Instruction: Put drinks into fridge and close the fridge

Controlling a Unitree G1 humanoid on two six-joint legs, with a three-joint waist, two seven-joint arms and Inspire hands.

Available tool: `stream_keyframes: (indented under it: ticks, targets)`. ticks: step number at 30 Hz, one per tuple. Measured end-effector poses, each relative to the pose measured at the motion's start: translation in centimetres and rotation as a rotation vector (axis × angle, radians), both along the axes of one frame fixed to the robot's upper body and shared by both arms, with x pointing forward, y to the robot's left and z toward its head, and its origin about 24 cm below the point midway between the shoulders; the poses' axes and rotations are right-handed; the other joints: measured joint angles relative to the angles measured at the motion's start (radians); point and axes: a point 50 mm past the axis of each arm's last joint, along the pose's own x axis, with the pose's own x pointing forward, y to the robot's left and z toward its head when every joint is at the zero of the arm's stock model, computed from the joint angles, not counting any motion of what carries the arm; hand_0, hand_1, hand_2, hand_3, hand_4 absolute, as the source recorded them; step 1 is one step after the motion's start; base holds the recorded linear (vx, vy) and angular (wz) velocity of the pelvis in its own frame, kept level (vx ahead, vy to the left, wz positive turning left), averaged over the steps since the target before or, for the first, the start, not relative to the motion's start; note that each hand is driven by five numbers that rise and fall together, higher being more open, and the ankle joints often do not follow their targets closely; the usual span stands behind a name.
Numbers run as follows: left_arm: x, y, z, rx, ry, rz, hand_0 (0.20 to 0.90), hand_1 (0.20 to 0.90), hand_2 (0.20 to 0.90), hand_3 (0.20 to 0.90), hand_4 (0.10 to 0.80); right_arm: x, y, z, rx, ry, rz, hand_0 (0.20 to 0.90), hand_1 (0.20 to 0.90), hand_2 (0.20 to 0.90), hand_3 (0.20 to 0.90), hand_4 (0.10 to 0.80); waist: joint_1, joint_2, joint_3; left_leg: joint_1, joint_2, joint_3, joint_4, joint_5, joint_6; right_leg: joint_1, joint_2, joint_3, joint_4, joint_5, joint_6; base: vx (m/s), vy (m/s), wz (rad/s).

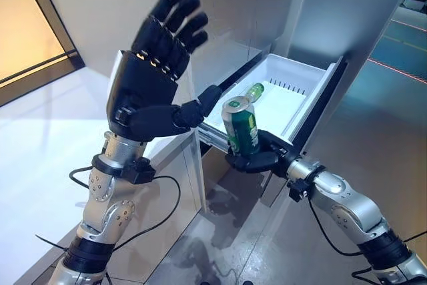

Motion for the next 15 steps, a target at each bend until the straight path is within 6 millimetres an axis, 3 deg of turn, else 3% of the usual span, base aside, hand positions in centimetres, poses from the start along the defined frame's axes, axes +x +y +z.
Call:
stream_keyframes:
  ticks: [8,12,15]
  targets:
    - [1.2,-0.1,-0.1,-0.004,0.088,0.013,0.900,0.900,0.900,0.900,0.800,3.1,-1.8,1.0,-0.112,-0.062,-0.177,0.300,0.300,0.300,0.200,0.100,0.014,-0.001,0.003,0.000,-0.002,-0.017,0.000,0.003,0.000,0.008,0.000,-0.026,0.000,-0.003,0.001,0.021,-0.002,0.06]
    - [2.5,-0.7,-2.1,0.032,0.263,-0.030,0.900,0.900,0.900,0.900,0.800,4.1,-2.9,1.5,-0.156,-0.078,-0.263,0.300,0.300,0.300,0.200,0.100,0.029,0.002,0.011,0.000,-0.004,-0.033,0.000,0.007,-0.001,0.015,-0.001,-0.034,0.000,-0.006,0.000,0.056,0.009,0.14]
    - [3.6,-2.4,-5.2,0.112,0.449,-0.141,0.900,0.900,0.900,0.900,0.800,5.8,-4.5,2.2,-0.190,-0.076,-0.353,0.300,0.300,0.300,0.200,0.100,0.049,0.011,0.026,0.001,-0.010,-0.051,0.000,0.013,0.002,0.023,-0.007,-0.056,0.000,-0.007,0.002,0.092,0.030,0.18]
